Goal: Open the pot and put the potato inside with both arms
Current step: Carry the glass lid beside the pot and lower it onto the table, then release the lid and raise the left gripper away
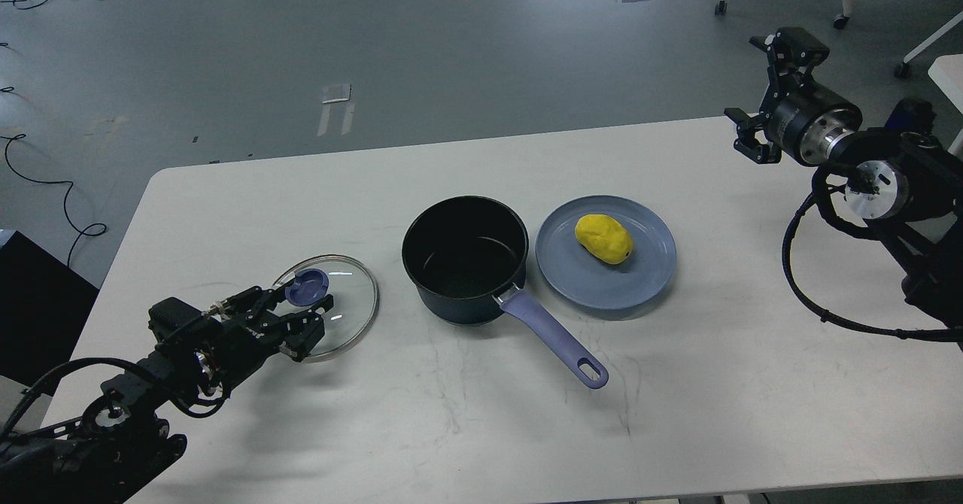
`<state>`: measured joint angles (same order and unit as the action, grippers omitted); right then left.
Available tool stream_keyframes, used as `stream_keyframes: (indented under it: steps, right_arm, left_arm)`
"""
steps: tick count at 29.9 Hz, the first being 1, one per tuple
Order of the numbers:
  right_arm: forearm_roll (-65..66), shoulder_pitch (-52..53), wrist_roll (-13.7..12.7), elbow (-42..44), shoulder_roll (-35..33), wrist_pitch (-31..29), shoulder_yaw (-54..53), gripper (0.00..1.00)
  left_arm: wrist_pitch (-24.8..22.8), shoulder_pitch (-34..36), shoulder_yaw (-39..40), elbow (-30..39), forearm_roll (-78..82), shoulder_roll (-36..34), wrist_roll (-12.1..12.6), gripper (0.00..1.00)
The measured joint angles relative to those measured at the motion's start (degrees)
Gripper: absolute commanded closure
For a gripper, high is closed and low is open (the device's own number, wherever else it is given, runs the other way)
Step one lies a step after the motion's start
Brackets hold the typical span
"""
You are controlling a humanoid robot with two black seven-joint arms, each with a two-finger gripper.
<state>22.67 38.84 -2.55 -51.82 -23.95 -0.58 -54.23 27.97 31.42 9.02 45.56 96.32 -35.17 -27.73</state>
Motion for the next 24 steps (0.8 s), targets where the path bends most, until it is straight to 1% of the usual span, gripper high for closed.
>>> stream_keyframes:
  steps: [8,12,15,16,19,21,24]
  right_arm:
    - [0.16,0.01,0.0,-0.33,-0.09,-0.17,0.21,0.0]
    - [0.73,0.22,0.26,-1.03,-0.4,-0.33,2.48,0.0]
    - [0.91,0.76,0.99,-2.06,-2.03,-0.38,5.45,0.0]
    - [1.19,0.94,1.23,-2.49,-2.57,-0.38,6.39,0.0]
    - [3.78,1.28,2.04,-3.5,-3.59,-0.41,8.36,0.0]
    - [8.04,1.37,3.39,-3.69,-4.39,-0.4,9.6,0.0]
    - [15.12,1.4,6.58,-4.19,-5.33,-0.41,12.51,0.0]
  left_arm:
    - [0.0,1.42,0.19,1.19,-9.09,-2.48,-0.28,0.02]
    - [0.04,5.58,0.19,1.71,-18.21,-5.12,-0.27,0.02]
    - [0.04,9.2,0.47,2.1,-25.72,-7.4,-0.27,0.02]
    - [-0.8,10.71,0.78,2.44,-29.07,-8.38,-0.27,0.02]
    - [-7.86,14.57,2.19,4.08,-40.87,-10.71,-0.27,0.01]
    - [-15.87,16.8,3.41,4.68,-51.53,-11.63,-0.27,0.01]
    - [-28.92,20.82,4.05,4.89,-64.25,-12.59,-0.27,0.01]
